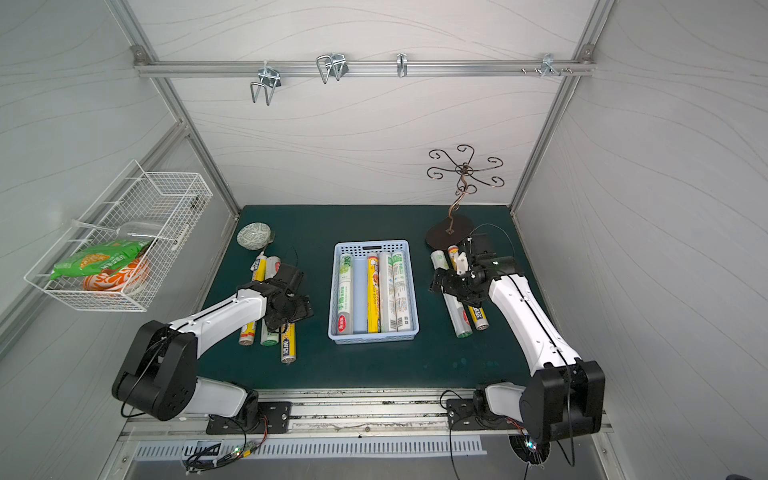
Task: Put the plastic wrap into the basket
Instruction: Pick up the plastic wrap from the center of the board.
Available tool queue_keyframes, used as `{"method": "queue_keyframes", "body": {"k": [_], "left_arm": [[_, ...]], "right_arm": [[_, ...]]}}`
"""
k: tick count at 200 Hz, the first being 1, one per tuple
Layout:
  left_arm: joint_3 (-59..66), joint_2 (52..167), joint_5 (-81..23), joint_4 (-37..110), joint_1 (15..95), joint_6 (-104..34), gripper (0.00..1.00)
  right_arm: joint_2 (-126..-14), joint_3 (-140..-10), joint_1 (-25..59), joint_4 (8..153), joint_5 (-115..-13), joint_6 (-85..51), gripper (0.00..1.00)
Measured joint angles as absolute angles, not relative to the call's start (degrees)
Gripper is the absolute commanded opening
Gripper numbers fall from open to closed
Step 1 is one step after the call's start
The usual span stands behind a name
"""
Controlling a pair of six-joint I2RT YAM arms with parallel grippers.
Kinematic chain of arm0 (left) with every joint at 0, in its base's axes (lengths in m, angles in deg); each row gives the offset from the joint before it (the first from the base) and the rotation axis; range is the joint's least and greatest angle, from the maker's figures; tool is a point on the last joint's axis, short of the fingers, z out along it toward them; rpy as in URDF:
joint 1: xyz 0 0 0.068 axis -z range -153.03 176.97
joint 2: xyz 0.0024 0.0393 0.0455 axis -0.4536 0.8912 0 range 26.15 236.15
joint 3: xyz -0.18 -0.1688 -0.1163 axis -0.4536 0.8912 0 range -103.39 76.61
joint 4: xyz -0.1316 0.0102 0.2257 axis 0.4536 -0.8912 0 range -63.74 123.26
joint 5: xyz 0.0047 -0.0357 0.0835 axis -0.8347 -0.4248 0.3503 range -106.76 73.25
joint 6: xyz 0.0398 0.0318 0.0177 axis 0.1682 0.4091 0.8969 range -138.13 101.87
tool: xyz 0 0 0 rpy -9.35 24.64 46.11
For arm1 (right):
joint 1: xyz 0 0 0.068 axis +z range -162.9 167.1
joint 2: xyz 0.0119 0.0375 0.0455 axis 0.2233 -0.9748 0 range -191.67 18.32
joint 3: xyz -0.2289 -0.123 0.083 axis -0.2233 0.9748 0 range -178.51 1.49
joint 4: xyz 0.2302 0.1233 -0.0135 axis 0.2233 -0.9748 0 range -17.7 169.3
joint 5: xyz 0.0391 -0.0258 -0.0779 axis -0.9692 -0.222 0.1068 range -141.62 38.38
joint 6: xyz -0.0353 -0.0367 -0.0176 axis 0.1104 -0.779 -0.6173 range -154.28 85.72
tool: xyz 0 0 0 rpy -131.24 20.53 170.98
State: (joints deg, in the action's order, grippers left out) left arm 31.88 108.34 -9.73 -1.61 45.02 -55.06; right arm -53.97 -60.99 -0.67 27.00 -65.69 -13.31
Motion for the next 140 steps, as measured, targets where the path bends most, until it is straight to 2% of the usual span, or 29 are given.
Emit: {"method": "queue_keyframes", "body": {"k": [140], "left_arm": [[29.2,113.7,-13.0,-0.9,46.8,-52.3,0.77]], "right_arm": [[-54.0,-60.7,-0.7,28.3,-67.3,-13.2,0.99]]}}
